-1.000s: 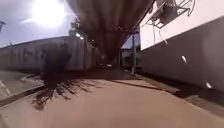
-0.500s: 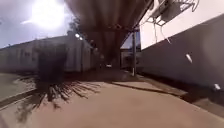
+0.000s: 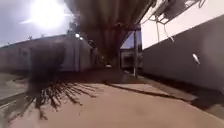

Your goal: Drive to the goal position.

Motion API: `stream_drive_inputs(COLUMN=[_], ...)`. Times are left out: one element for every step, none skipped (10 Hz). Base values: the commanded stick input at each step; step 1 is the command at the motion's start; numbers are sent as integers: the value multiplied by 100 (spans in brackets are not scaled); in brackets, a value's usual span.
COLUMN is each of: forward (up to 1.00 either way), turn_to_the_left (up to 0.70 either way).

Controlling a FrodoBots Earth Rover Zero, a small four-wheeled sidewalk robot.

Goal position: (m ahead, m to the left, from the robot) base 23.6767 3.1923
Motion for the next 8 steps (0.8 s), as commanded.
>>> stream_drive_inputs(forward=[70, 70, 70, 70, 70, 70, 70, 70], turn_to_the_left=[0, 0, 0, 0, 0, 0, 0, 0])
